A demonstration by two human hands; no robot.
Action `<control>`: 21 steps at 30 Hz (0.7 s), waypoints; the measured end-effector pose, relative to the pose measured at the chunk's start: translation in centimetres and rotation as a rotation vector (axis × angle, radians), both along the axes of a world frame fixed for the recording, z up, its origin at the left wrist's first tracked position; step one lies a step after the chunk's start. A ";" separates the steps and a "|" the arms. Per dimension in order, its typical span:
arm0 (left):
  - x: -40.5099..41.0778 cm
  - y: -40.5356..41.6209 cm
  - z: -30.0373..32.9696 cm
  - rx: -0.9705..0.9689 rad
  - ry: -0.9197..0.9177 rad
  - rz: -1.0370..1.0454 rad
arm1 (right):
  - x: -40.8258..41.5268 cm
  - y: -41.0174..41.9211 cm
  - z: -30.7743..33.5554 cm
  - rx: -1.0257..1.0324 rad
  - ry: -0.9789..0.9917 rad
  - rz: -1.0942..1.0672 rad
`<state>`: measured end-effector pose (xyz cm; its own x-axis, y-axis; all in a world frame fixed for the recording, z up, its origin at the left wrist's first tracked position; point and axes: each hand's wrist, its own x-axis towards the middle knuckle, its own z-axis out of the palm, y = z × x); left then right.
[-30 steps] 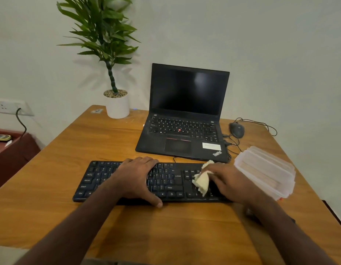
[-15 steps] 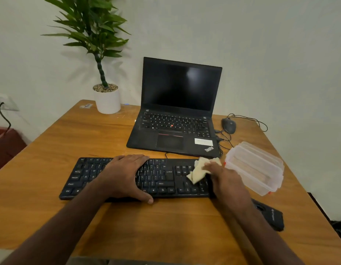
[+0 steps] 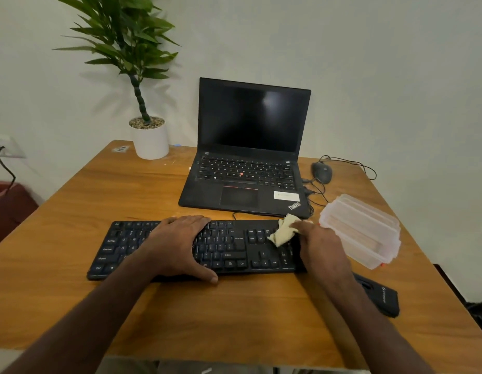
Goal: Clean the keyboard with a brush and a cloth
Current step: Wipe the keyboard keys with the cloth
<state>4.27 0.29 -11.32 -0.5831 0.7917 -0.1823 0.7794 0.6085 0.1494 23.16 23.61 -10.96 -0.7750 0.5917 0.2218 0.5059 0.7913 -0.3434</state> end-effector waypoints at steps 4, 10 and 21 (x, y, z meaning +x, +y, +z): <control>-0.1 -0.1 -0.2 0.017 0.001 -0.006 | 0.2 -2.0 0.3 0.038 -0.003 0.109; -0.7 -0.1 -1.1 0.057 0.006 -0.017 | -0.7 -0.5 0.7 -0.112 0.047 0.095; -2.3 -8.2 -2.1 0.229 0.071 0.131 | -4.9 -3.7 3.8 -1.270 0.536 -0.078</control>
<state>1.93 -7.93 -13.39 -0.6880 0.7248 0.0372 0.7098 0.6613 0.2425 18.23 19.87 -7.14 -0.7229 0.6480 -0.2400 0.1123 -0.2325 -0.9661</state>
